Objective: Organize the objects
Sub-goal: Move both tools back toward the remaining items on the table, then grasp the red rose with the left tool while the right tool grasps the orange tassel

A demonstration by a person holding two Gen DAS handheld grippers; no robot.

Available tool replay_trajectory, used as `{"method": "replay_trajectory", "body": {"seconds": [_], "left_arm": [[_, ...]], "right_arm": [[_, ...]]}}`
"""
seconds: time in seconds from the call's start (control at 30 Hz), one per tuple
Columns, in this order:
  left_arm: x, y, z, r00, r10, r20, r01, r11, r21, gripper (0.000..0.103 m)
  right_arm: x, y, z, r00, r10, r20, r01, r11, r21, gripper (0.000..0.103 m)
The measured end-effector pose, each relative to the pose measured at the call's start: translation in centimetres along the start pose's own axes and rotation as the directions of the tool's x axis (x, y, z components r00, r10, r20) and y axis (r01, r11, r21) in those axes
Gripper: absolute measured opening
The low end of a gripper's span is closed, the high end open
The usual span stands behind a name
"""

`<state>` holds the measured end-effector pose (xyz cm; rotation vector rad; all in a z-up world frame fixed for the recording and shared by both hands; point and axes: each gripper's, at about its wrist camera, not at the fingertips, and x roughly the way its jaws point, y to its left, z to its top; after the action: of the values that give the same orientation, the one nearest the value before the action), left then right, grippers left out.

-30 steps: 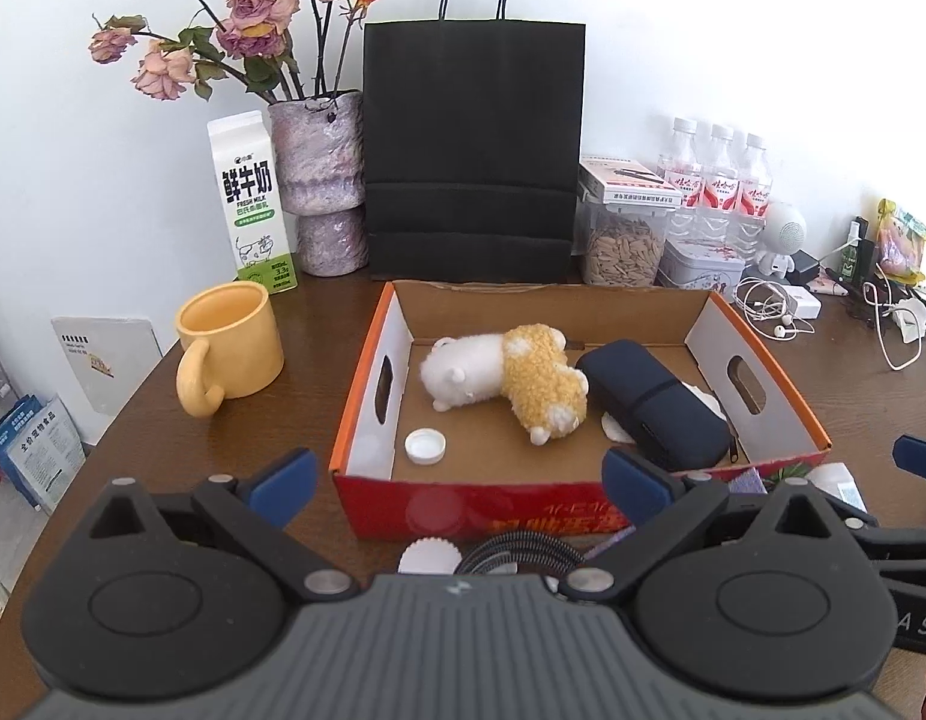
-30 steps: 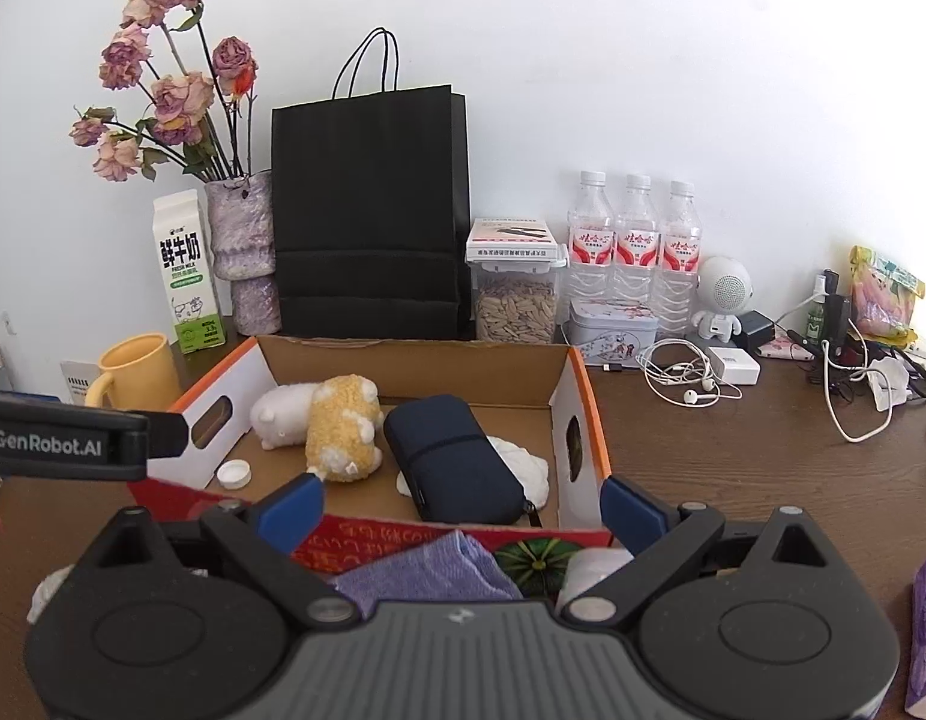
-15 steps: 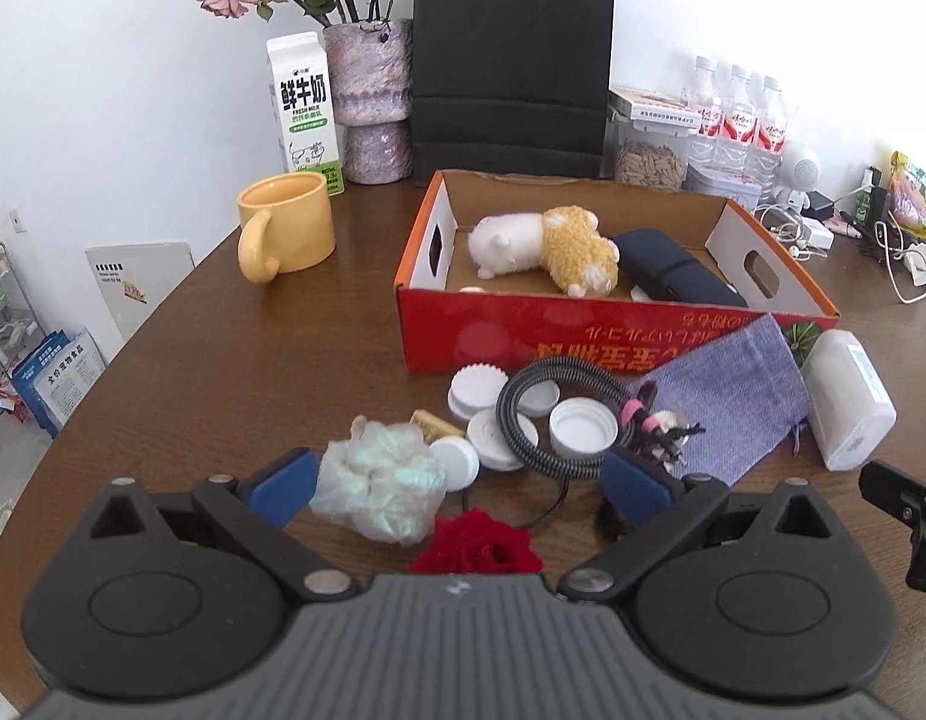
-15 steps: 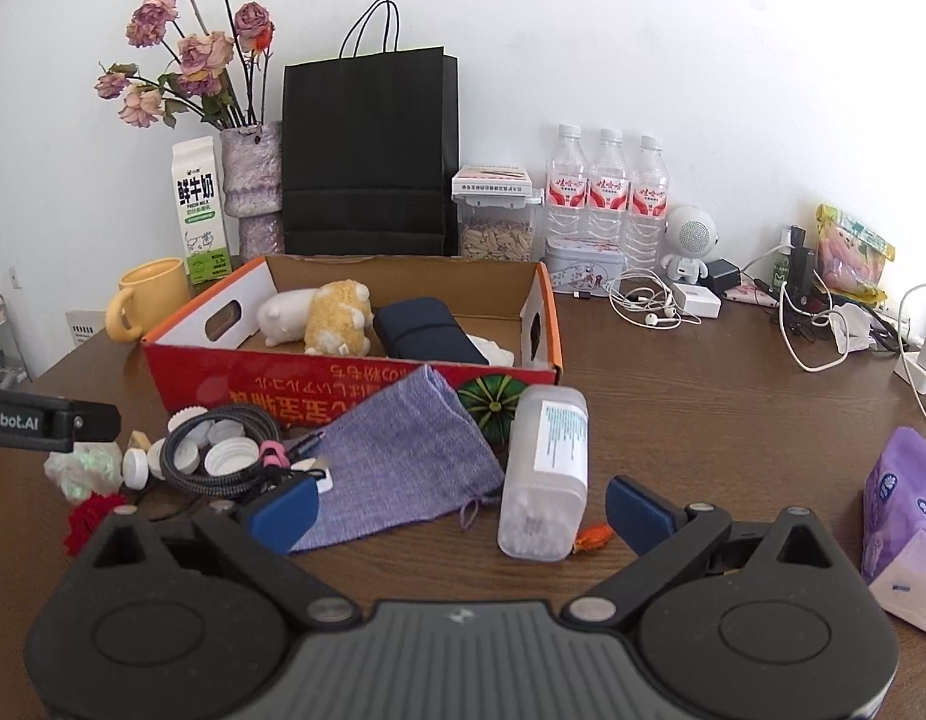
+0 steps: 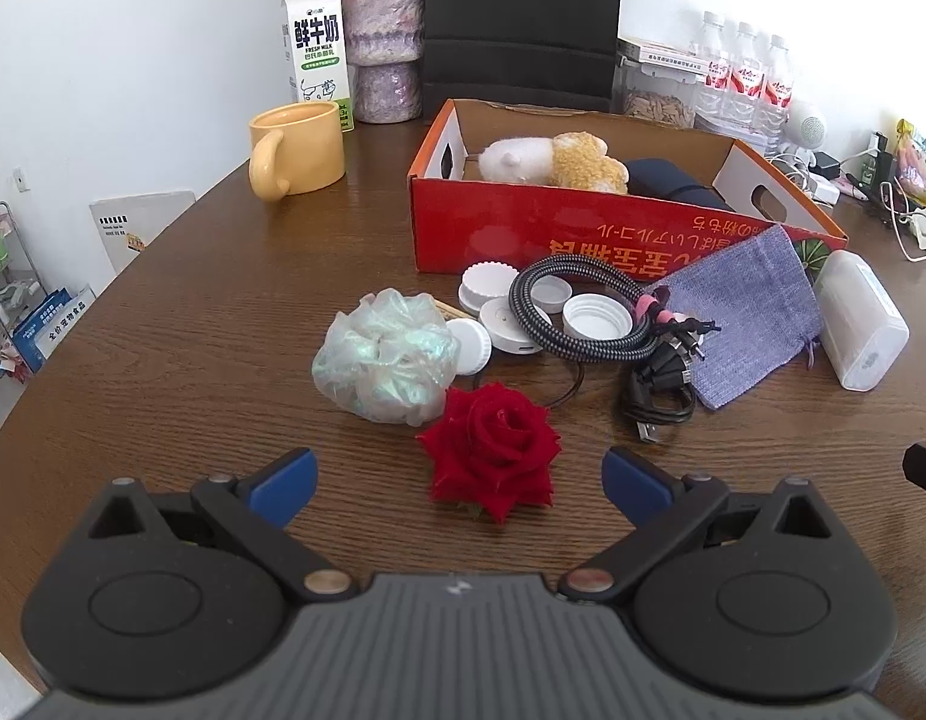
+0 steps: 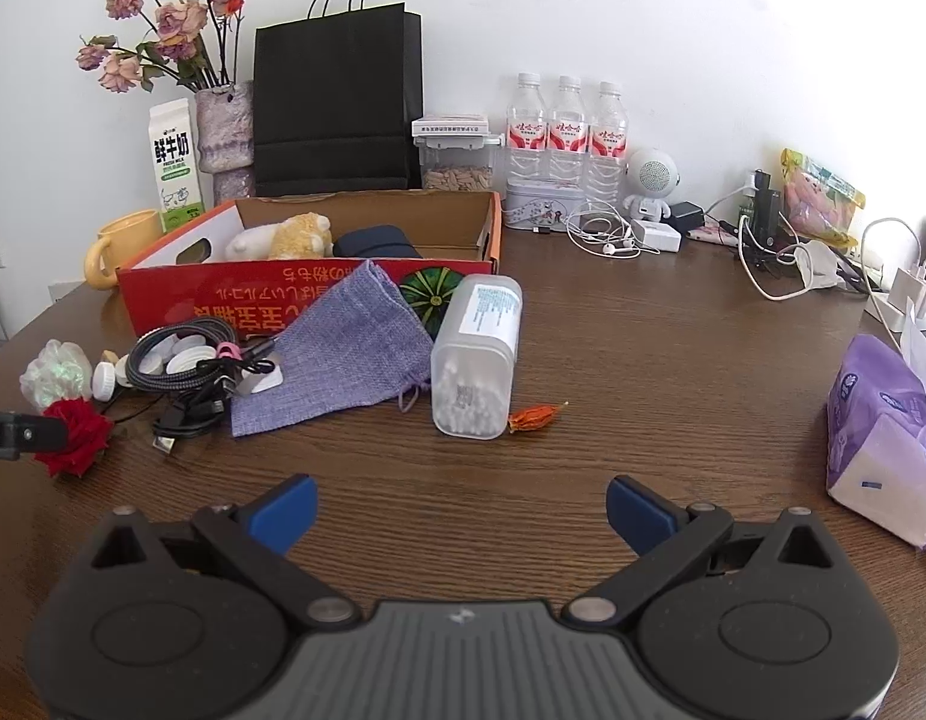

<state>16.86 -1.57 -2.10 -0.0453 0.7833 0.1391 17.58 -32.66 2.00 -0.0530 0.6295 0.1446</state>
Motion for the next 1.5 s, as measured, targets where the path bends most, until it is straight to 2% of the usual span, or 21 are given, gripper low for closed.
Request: {"method": "replay_trajectory", "body": {"seconds": [0.3,0.6,0.7,0.73,0.87,0.9,0.93,1.07,1.23,1.3,1.43,1.5], "left_arm": [[1.7,-0.3,0.2,1.0,0.013,-0.015,-0.013,1.0,-0.008,0.103],[2.9,-1.1,0.4,0.999,0.046,-0.011,-0.046,0.999,-0.019,0.101],[3.2,-1.4,0.5,0.999,0.046,-0.015,-0.046,0.999,-0.016,0.094],[3.3,-1.5,0.4,0.999,0.047,-0.018,-0.047,0.999,-0.014,0.088],[3.4,-1.9,0.3,0.999,0.026,-0.027,-0.027,1.0,-0.008,0.05],[3.3,-2.1,0.3,0.999,0.029,-0.025,-0.029,1.0,-0.002,0.049],[3.3,-2.3,0.3,0.999,0.034,-0.026,-0.034,0.999,0.003,0.049],[3.4,-2.9,0.4,0.998,0.051,-0.03,-0.05,0.999,0.014,0.049],[3.4,-3.2,0.5,0.997,0.066,-0.035,-0.065,0.998,0.02,0.052],[3.4,-3.2,0.5,0.997,0.07,-0.036,-0.07,0.997,0.022,0.052],[3.3,-3.3,0.5,0.996,0.076,-0.037,-0.075,0.997,0.025,0.053],[3.3,-3.4,0.5,0.996,0.076,-0.036,-0.075,0.997,0.028,0.053]], "right_arm": [[1.1,-2.1,0.4,1.0,-0.029,0.001,0.029,1.0,-0.003,0.103],[3.6,-4.9,1.0,0.999,-0.032,-0.002,0.032,0.998,-0.059,0.103],[4.3,-5.8,1.3,1.0,-0.012,0.001,0.012,0.997,-0.073,0.103],[4.6,-6.0,1.4,1.0,-0.003,0.001,0.004,0.997,-0.081,0.102],[5.8,-6.8,1.6,0.999,0.036,-0.004,-0.036,0.992,-0.117,0.101],[6.0,-7.0,1.7,0.999,0.044,-0.006,-0.045,0.991,-0.123,0.101],[6.3,-7.1,1.8,0.998,0.056,-0.008,-0.056,0.99,-0.13,0.1],[7.4,-7.6,2.2,0.993,0.115,-0.024,-0.117,0.979,-0.164,0.087],[8.5,-8.1,2.9,0.986,0.161,-0.033,-0.164,0.964,-0.211,0.083],[9.1,-8.1,3.1,0.982,0.185,-0.047,-0.191,0.953,-0.236,0.076],[9.8,-8.1,3.3,0.968,0.244,-0.059,-0.251,0.932,-0.261,0.071],[10.0,-8.2,3.4,0.96,0.274,-0.064,-0.281,0.923,-0.263,0.065]]}}
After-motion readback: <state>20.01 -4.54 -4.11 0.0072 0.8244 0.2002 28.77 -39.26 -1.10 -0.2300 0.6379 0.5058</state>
